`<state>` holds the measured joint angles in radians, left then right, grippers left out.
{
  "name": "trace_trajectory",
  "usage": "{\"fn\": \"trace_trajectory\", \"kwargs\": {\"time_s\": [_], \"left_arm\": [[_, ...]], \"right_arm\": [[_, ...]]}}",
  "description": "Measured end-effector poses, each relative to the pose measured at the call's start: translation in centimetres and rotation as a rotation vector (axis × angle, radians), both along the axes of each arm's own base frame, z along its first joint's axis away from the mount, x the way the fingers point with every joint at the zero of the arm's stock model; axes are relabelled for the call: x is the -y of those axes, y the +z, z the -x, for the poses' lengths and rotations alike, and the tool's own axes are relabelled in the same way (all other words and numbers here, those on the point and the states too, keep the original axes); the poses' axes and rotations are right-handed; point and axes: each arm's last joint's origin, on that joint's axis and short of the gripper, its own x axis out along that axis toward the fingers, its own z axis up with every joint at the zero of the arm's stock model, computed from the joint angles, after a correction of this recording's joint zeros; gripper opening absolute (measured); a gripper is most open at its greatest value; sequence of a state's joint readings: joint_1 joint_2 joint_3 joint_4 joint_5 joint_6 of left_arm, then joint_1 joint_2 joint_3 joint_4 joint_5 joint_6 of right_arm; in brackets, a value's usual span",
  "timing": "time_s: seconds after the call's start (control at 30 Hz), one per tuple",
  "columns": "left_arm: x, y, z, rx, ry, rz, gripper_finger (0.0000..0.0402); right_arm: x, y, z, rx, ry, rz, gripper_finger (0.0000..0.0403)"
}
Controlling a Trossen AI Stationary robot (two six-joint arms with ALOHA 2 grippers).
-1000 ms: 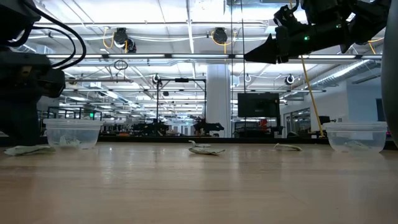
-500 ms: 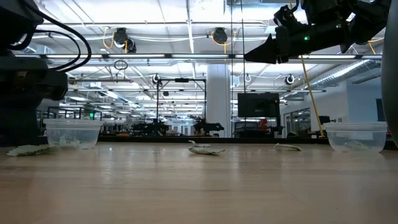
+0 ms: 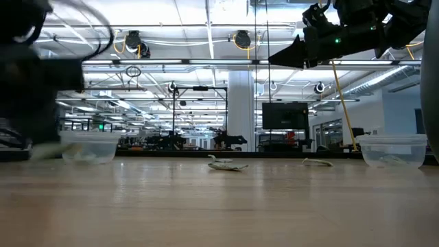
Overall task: Pick and place Stevia / Truvia into bins
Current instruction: Put the stevia packet into the left transparent container, then put the stevia packet into the right transparent container
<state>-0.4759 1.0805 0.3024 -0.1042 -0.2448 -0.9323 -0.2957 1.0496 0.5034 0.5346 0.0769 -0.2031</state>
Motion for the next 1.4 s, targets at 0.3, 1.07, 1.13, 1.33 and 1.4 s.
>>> {"fn": "trace_trajectory", "kwargs": {"time_s": [0.3,1.07,1.13,1.33,1.4], "left_arm": [[0.1,7.8,-2.8,-0.006,-0.145,-0.361,0.0005],[-8.9,4.1,-1.3,-0.378,0.118,-0.395,0.0006],[-9.1,4.0,-1.3,-0.372,0.111,-0.403,0.0018],[-9.4,3.9,-1.4,-0.365,0.076,-0.433,0.0062],[-9.5,3.9,-1.5,-0.364,0.078,-0.433,0.0076]], "right_arm": [[0.0,0.1,0.0,0.013,0.000,0.004,0.0155],[0.0,0.1,0.0,0.009,-0.001,-0.006,0.0155],[0.0,0.1,0.0,0.009,0.000,-0.006,0.0155],[0.1,-0.5,-0.3,-0.029,0.002,0.013,0.0155],[0.2,-0.9,-0.6,-0.048,0.003,0.009,0.0155]]}}
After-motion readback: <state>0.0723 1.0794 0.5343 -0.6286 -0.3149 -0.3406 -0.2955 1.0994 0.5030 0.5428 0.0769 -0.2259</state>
